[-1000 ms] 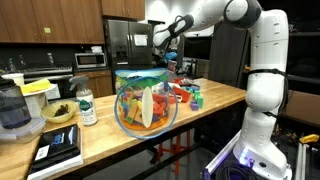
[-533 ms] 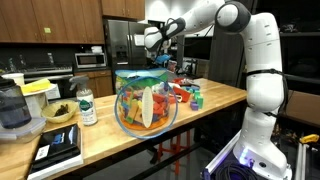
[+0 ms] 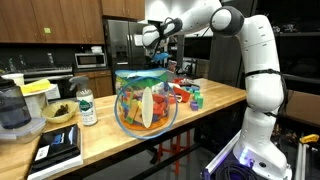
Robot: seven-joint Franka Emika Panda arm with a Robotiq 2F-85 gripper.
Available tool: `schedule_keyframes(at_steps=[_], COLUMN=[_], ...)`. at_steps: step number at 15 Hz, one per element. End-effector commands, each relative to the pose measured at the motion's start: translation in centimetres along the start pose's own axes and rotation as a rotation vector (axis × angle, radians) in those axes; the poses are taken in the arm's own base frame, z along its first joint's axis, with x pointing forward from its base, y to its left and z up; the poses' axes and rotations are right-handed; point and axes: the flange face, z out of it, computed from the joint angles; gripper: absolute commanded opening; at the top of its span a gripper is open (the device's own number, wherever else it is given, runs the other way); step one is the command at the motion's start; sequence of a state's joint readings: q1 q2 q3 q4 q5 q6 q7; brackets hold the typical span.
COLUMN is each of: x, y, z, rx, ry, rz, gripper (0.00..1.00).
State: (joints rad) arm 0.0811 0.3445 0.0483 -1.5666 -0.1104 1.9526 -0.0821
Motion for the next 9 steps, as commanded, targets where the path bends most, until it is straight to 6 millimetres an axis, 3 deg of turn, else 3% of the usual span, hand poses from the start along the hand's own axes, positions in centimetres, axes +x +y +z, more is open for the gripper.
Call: schedule_keyframes(at_steps=[1,9], x=[1.1,1.8], y=[0.7,-0.6], z=[-2.4,-10.5], rx=[-0.016,-0.06], ry=[-0.009,0.036], rz=[0.022,0.015], gripper=[0.53,0.53])
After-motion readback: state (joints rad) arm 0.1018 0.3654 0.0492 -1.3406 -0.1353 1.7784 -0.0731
